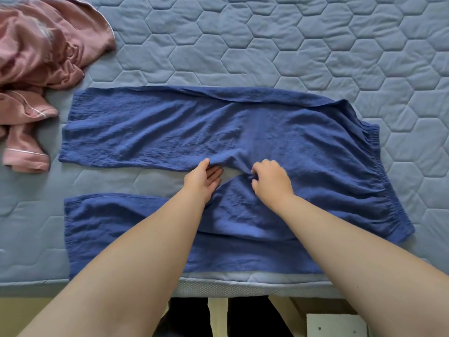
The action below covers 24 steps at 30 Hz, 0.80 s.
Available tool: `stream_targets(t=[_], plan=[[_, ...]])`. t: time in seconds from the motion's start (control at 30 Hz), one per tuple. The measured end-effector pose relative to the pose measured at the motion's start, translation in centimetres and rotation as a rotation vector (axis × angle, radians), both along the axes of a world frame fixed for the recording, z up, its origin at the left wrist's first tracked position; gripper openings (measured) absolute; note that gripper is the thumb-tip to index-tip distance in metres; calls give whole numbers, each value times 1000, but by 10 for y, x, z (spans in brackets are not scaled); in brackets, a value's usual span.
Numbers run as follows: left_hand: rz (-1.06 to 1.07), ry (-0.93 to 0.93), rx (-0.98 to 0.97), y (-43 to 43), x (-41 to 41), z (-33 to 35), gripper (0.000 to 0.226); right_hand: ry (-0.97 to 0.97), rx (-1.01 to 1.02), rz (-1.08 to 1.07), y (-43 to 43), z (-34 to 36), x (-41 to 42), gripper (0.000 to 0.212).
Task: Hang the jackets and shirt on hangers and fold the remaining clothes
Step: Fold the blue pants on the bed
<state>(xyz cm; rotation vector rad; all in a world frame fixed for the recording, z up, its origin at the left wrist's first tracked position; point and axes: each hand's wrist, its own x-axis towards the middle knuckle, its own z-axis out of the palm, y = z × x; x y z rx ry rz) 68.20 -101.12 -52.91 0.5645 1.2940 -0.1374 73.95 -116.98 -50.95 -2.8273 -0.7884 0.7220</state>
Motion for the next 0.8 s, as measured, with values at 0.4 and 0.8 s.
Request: stream_targets(t=[0.4, 0.8], plan=[[-918, 181, 861, 22, -16, 18, 21, 94, 30, 14, -29, 12, 9, 23], [-214, -134, -2, -22, 144, 30, 43, -289, 64, -472, -79, 13, 172, 49]])
